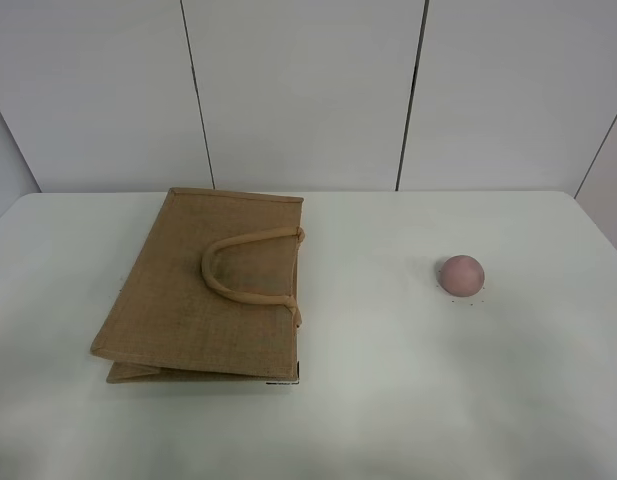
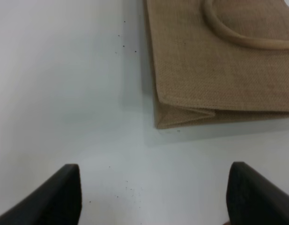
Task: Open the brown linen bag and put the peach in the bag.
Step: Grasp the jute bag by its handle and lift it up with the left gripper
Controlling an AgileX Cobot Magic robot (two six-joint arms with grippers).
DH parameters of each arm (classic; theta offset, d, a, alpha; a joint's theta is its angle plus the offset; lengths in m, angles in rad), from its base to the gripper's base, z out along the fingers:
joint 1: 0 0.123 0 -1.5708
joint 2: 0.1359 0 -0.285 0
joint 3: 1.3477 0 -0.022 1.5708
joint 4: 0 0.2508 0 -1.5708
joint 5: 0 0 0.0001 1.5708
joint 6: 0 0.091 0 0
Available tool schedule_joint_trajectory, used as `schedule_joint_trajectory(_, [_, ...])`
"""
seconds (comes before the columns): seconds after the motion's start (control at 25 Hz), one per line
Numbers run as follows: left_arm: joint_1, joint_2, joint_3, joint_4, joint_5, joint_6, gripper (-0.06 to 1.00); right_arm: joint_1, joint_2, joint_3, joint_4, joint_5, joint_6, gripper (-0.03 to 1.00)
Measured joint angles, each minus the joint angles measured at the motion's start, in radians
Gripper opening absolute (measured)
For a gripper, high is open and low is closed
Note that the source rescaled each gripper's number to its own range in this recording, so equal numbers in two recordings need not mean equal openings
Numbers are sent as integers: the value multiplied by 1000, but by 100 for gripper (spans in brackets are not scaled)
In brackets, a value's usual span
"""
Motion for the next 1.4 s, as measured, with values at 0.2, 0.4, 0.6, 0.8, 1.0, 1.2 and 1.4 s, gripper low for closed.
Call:
schedule_joint_trajectory(0.2, [0, 0, 0, 0, 0, 0, 87, 0, 0, 0, 0, 0, 0, 100])
schedule_joint_trajectory(0.4, [0, 0, 0, 0, 0, 0, 87, 0, 0, 0, 0, 0, 0, 100])
schedule_joint_trajectory(0.6, [0, 83, -53, 6, 0, -3, 87, 0, 0, 0, 0, 0, 0, 100])
schedule_joint_trajectory(0.8, [0, 381, -193, 6, 0, -2, 89, 0, 0, 0, 0, 0, 0, 100])
schedule_joint_trajectory(1.0, [0, 767, -377, 6, -4, 0, 90, 0, 0, 0, 0, 0, 0, 100])
schedule_joint_trajectory(1.2, [0, 1190, -604, 6, -12, 0, 90, 0, 0, 0, 0, 0, 0, 100])
schedule_joint_trajectory(1.4, [0, 1540, -850, 6, -37, -6, 90, 0, 0, 0, 0, 0, 0, 100])
